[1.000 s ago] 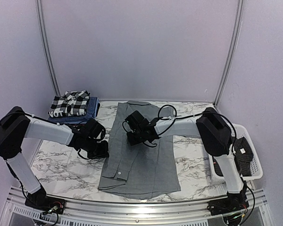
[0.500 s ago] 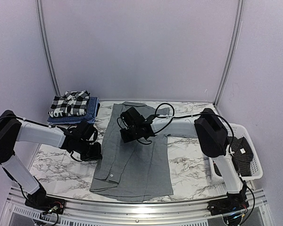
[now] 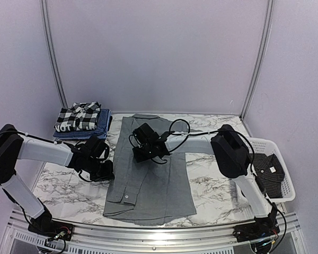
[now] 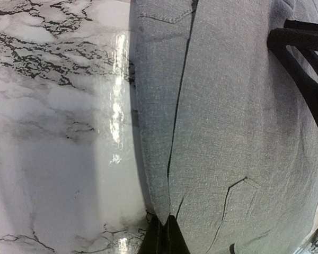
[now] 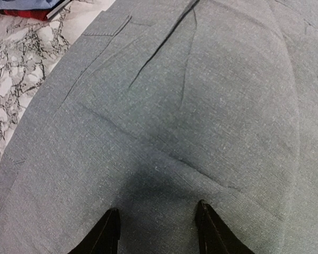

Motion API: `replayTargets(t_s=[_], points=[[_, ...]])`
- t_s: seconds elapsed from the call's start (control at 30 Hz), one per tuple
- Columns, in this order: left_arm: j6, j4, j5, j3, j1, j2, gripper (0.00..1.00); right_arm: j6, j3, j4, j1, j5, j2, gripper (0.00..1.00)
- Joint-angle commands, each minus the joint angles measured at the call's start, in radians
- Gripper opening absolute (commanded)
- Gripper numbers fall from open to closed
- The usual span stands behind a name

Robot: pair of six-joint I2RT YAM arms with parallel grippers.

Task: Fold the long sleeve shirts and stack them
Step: Move the 1/3-folded shirt to the center of the board.

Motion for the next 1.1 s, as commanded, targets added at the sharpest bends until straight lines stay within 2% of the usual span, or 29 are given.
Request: replayTargets(t_s=[0.0, 0.2, 0.77, 0.83, 0.93, 1.07], points=[[0.005, -0.061, -0.007, -0.002, 0.006, 0.030, 0.00, 0.001, 0.063, -0.013, -0.011, -0.027, 0.059, 0.49], [0.010, -0.064, -0.016, 0.009, 0.029, 0.039, 0.00, -0.001, 0.125, -0.033, -0.024, -0.049, 0.083, 0.49], [0.065, -0.129, -0.031, -0.028, 0.101, -0.047, 0.00, 0.017, 0.169, -0.051, -0.012, -0.109, 0.036, 0.50], [0.069, -0.129, -0.022, -0.026, 0.103, -0.051, 0.03, 0.008, 0.179, -0.069, -0.016, -0.101, 0.018, 0.53], [0.080, -0.130, 0.000, -0.015, 0.103, -0.055, 0.11, -0.001, 0.165, -0.086, -0.028, -0.095, -0.037, 0.56], [0.097, -0.139, -0.019, 0.014, 0.103, -0.077, 0.20, -0.008, 0.074, -0.071, -0.063, -0.078, -0.172, 0.62]])
